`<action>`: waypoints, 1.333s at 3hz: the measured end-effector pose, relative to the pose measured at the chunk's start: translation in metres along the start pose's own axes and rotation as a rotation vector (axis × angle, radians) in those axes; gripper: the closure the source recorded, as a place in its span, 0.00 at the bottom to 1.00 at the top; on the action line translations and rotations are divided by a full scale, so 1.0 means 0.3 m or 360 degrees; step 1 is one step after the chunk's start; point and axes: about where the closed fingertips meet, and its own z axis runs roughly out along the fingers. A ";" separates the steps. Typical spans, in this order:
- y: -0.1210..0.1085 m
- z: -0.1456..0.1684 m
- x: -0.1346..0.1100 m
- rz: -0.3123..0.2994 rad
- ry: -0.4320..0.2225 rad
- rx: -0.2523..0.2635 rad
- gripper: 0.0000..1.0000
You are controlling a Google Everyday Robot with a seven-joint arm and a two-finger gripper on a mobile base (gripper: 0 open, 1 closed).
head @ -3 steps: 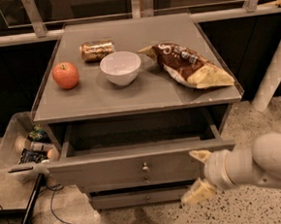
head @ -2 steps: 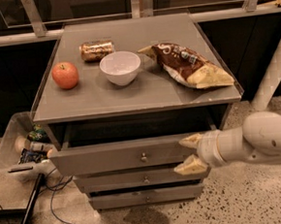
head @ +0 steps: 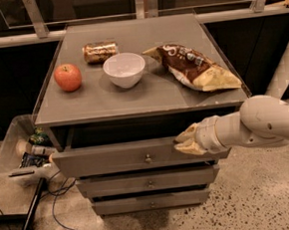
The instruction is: Close top drawer
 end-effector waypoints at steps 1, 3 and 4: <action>0.000 0.000 0.000 0.0000 0.0000 0.0000 0.36; 0.064 -0.068 0.010 0.0000 -0.0022 0.0024 0.00; 0.150 -0.126 0.005 -0.0004 -0.0069 -0.0025 0.00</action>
Offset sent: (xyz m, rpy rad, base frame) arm -0.0201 -0.0103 0.0064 -0.0015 -0.0108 -0.0038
